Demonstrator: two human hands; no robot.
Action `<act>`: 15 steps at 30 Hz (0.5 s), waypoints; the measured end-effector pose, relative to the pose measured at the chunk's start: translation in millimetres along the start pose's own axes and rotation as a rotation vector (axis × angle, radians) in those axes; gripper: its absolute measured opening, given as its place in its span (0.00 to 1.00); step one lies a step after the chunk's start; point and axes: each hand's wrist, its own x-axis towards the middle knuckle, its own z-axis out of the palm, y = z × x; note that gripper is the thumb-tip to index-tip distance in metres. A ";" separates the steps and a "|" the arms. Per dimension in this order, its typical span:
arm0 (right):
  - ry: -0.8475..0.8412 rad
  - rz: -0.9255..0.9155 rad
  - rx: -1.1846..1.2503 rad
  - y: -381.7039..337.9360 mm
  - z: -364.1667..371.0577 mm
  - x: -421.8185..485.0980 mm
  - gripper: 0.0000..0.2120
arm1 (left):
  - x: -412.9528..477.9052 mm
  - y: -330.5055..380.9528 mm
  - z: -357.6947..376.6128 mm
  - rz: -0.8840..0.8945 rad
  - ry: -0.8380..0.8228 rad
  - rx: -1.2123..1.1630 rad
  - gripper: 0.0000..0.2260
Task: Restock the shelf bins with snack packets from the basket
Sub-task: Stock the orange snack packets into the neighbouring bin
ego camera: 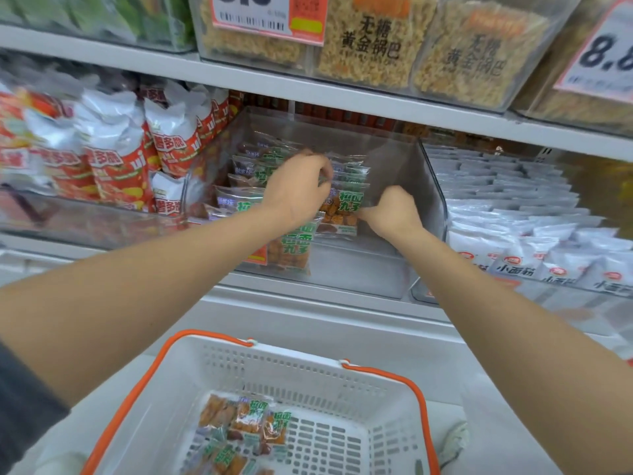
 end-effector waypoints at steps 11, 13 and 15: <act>0.262 -0.487 0.358 -7.3 24.3 -140.9 0.02 | -141.0 1.9 -20.7 -0.127 -0.001 -0.195 0.10; 0.164 -0.436 0.358 1.6 47.0 -159.0 0.02 | -168.5 -16.8 -9.6 -0.205 -0.100 -0.179 0.09; 0.040 -0.380 0.325 15.6 74.2 -173.2 0.02 | -193.9 -37.1 3.2 -0.242 -0.217 -0.141 0.08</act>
